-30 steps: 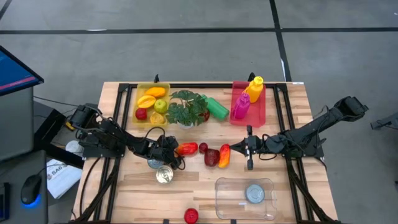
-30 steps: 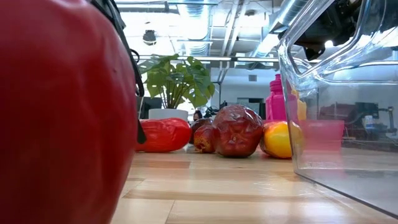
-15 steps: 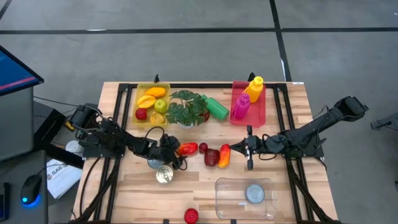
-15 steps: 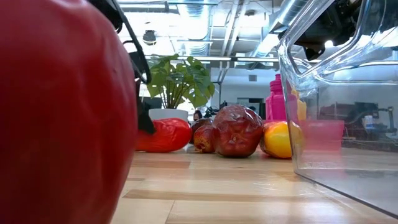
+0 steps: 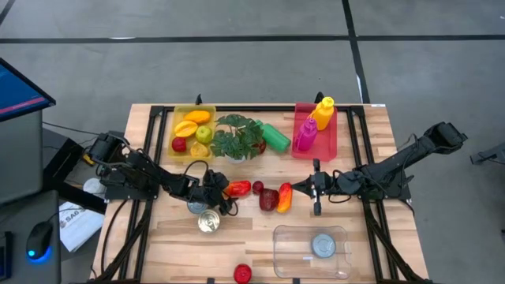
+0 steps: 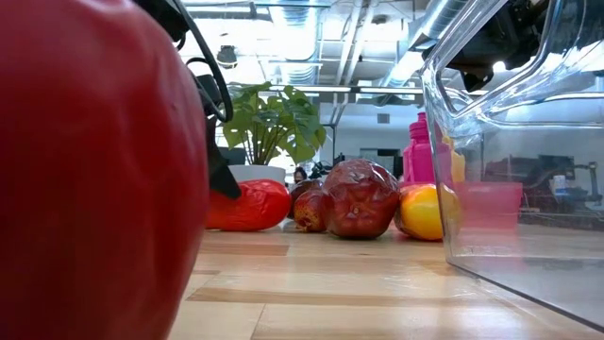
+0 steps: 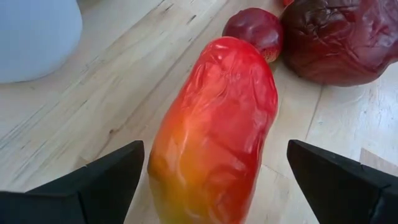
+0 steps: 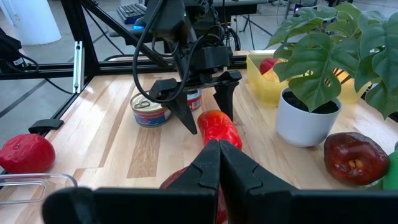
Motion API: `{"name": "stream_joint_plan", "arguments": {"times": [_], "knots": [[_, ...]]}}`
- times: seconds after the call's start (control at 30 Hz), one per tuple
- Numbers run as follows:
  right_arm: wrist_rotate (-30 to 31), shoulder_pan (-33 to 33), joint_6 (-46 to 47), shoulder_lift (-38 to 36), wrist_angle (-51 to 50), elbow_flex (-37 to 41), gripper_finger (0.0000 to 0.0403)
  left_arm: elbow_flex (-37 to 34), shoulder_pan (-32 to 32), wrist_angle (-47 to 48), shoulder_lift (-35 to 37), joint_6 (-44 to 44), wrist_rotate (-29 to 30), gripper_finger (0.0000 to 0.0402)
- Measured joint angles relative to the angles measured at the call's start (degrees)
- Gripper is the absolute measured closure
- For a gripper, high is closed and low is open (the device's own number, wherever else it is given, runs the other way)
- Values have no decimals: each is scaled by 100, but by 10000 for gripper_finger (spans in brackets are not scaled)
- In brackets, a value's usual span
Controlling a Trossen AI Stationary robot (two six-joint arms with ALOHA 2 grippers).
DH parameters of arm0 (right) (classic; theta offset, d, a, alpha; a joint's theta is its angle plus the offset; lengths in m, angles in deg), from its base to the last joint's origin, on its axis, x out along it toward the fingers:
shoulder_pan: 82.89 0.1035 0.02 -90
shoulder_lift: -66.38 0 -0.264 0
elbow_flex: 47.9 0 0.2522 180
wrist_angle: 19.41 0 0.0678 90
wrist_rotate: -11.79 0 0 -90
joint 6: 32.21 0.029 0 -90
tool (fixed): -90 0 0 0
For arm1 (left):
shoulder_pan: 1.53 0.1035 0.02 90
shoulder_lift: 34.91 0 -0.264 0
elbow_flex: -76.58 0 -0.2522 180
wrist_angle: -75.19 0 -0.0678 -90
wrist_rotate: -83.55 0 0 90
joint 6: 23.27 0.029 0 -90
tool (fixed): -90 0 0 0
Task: Pick & Place Food Item
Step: Put the orange mango into the yellow bin
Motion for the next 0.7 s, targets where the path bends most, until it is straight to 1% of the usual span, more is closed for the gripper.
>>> {"name": "stream_joint_plan", "arguments": {"times": [0.13, 0.43, 0.53, 0.6, 0.7], "knots": [[0, 2, 0, 0, 0, 0, 403, 0, 1, 0, 0, -2, -1, 43], [0, 2, 0, 0, 0, 0, 403, 0, 1, 0, -1, -7, -6, 135], [0, 2, 0, 0, 0, 0, 403, 0, 1, 0, -2, -9, -6, 160], [0, 2, 0, -1, 0, 0, 403, 0, 1, 0, 0, -9, -8, 168], [0, 2, 0, 0, 0, 0, 403, 0, 0, 0, -2, -11, -10, 166]]}}
